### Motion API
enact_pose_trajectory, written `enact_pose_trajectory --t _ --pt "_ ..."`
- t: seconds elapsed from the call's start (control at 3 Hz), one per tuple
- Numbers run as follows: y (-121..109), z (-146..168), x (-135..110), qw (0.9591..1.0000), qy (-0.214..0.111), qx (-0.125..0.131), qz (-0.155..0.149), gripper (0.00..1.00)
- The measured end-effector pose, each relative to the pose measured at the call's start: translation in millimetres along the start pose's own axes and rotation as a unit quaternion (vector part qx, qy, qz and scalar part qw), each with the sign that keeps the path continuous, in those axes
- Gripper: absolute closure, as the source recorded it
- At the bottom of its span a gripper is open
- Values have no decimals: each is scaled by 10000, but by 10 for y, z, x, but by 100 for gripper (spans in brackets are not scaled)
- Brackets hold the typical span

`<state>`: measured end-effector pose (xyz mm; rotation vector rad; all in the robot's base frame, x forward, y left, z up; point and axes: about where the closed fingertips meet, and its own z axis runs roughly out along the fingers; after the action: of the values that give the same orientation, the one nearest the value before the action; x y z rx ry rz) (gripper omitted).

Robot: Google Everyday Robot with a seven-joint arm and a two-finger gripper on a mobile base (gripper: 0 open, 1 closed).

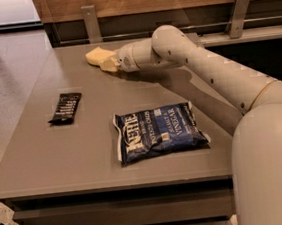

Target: Pick sponge

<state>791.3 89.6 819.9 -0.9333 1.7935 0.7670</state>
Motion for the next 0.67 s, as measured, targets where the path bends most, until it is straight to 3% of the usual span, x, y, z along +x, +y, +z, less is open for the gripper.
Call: enact_pose_trajectory --t 0.67 --pt "0 -1 -1 10000 0 0 -1 100"
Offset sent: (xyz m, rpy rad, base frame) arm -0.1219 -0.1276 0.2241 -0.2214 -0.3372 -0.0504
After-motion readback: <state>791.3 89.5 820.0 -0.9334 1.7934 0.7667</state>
